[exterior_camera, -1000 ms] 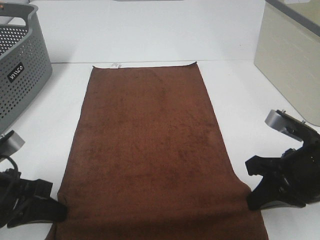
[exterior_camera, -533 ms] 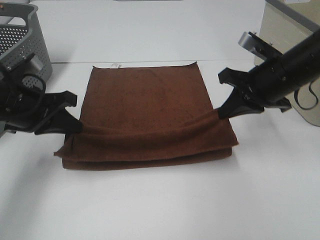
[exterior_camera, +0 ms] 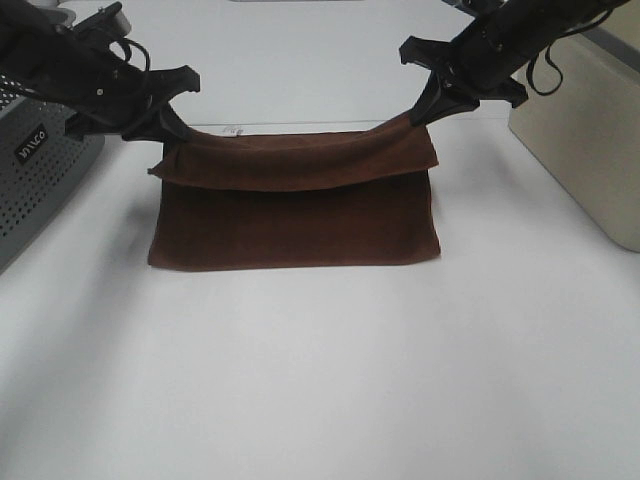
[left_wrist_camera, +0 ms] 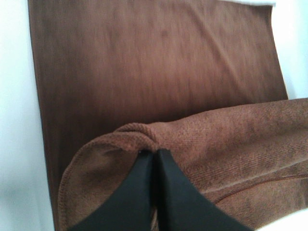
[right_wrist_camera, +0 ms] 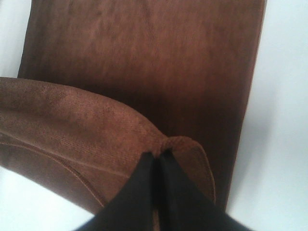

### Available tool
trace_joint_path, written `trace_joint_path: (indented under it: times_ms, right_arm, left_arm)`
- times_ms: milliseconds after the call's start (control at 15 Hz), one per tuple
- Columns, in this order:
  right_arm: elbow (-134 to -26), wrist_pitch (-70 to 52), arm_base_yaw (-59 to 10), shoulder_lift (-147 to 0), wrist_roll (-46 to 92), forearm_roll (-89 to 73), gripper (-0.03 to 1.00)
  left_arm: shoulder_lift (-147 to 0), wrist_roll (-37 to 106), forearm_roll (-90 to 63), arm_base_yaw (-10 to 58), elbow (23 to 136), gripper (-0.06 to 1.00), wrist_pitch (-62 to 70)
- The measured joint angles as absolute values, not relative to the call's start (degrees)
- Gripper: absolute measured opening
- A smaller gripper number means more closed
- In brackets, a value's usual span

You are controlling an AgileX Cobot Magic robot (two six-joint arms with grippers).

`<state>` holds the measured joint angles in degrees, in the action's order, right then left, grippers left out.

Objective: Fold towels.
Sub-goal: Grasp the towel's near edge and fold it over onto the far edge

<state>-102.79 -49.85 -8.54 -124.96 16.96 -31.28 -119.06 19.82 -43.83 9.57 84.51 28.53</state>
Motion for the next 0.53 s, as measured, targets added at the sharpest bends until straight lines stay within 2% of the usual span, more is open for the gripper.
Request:
trace_joint_path:
  times_ms: [133, 267, 533]
  right_arm:
    - [-115.5, -50.4, -8.5, -132.6, 15.8, -29.5, 0.00]
    - [-123.6, -49.8, -8.5, -138.5, 15.4, -27.2, 0.00]
    - [-131.5, -45.0, -8.5, -146.9, 15.4, -25.6, 0.00]
  left_arm:
    - [-124.5, 18.5, -43.1, 9.6, 92.9, 0.00, 27.3]
    - [-129.5, 18.2, -43.0, 9.6, 98.9, 0.00, 24.4]
    - [-138.0, 18.2, -42.9, 9.6, 105.8, 0.00, 15.8]
